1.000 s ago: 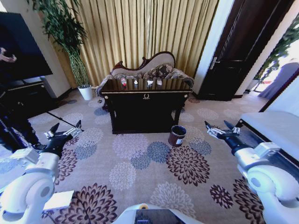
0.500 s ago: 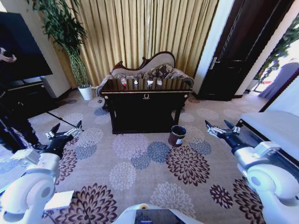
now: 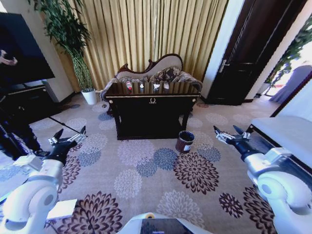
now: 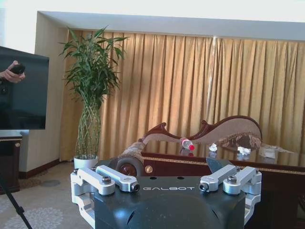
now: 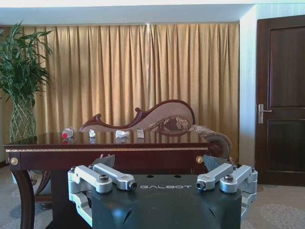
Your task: Move to the front of the table and place the trash on the table into the trash bin.
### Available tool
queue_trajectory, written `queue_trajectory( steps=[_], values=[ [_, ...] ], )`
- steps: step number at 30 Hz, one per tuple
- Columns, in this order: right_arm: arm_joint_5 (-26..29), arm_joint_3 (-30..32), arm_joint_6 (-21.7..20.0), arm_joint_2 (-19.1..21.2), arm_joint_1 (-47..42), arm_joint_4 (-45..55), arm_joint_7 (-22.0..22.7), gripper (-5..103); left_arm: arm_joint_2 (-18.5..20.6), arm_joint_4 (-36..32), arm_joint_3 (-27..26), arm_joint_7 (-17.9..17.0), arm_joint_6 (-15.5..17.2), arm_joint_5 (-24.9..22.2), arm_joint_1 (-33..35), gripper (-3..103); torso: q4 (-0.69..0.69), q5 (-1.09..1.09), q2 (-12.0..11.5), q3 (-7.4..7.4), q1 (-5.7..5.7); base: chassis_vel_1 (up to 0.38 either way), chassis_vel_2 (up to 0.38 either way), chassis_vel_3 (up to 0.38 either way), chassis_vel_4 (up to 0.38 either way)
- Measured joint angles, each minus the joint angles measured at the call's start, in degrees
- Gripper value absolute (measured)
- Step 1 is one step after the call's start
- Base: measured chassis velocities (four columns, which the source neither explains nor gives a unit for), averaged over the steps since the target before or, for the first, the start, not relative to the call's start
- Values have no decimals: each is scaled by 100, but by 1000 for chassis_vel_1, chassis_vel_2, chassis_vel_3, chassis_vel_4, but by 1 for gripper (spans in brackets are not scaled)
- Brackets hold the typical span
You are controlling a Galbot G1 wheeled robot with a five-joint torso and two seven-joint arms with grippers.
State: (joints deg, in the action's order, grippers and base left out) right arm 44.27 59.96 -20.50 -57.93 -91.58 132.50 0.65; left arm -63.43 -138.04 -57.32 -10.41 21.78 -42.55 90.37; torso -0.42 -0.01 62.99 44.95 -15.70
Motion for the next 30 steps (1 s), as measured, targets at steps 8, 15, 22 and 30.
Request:
queue_trajectory(
  steps=[8,15,22,30],
  values=[
    [-8,-73,0,20,55,-7,0,100,8,5,-9,2,-6,0,-6,100,0,0,1,-1,1,-31,30,40,-32],
    [-14,-80,0,26,59,-21,1,100,5,10,-2,3,-9,0,-9,100,0,0,0,0,0,-127,122,128,-126],
    [-15,-76,2,30,63,-27,4,100,9,10,-12,3,-14,0,-9,100,0,-1,0,0,0,-178,162,192,-154],
    [-15,-68,10,32,60,-28,5,100,-26,-7,-32,4,-21,-2,30,100,-2,0,0,0,0,-180,147,169,-159]
  ],
)
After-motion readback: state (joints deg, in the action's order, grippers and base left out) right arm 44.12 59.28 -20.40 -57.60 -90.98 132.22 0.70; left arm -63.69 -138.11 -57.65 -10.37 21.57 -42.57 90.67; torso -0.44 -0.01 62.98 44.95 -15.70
